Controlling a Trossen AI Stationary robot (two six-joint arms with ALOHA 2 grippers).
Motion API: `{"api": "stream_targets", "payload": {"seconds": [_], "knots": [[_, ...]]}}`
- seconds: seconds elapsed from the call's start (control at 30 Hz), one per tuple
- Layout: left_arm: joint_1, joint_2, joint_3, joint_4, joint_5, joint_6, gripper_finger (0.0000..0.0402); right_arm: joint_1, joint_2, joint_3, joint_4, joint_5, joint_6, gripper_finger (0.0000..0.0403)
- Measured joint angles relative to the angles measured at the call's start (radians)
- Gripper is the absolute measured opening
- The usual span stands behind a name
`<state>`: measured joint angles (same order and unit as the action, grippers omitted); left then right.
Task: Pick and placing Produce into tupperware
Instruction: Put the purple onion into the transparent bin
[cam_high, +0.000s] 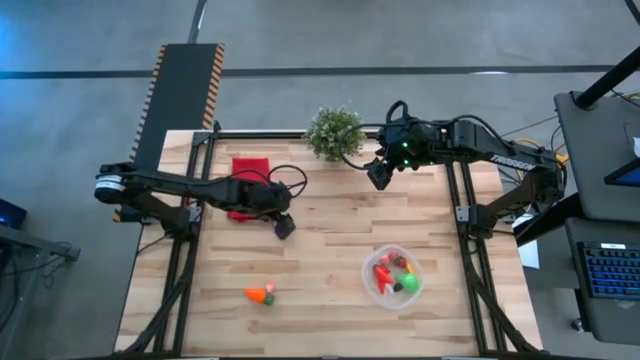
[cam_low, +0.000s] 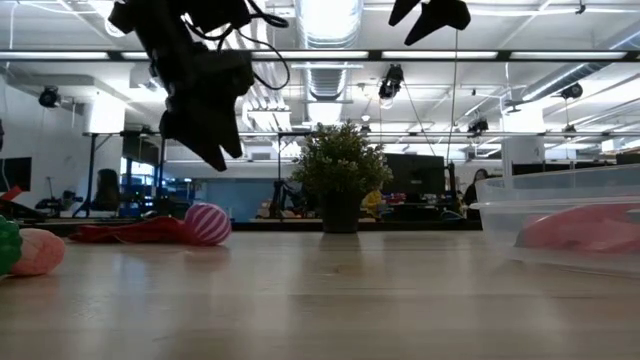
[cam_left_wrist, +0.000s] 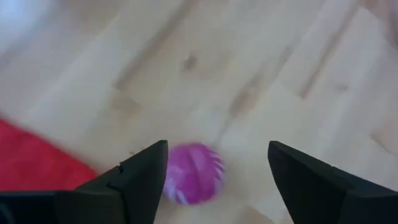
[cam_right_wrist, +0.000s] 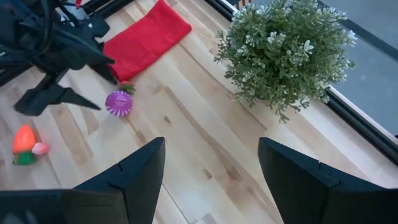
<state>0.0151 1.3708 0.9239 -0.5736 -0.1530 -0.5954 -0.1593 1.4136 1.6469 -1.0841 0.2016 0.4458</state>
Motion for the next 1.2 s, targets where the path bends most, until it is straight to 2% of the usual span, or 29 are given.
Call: {"api": "stream_targets", "payload": {"seconds": [0.1,0.17,0.33,0.63,0.93,1.2], "knots": [[0.009,0.018,0.025,-0.038,0.1,0.031,0.0254,0.0,0.0,0.0,0.0,0.0,0.0,0.0249],[0.01,0.047,0.047,-0.123,0.152,0.077,0.025,0.0,0.0,0.0,0.0,0.0,0.0,0.0249],[0.016,0.131,0.098,-0.275,0.143,0.161,0.0248,0.0,0.0,0.0,-0.001,0.0,0.003,0.0249],[0.033,0.277,0.263,-0.317,0.131,0.185,0.0248,0.0,0.0,0.0,-0.003,0.0,0.019,0.0249],[0.036,0.421,0.307,-0.423,0.178,0.183,0.0248,0.0,0.0,0.0,-0.005,-0.002,0.026,0.0249],[0.036,0.428,0.324,-0.429,0.174,0.183,0.0248,0.0,0.0,0.0,-0.005,-0.001,0.027,0.0249]]}}
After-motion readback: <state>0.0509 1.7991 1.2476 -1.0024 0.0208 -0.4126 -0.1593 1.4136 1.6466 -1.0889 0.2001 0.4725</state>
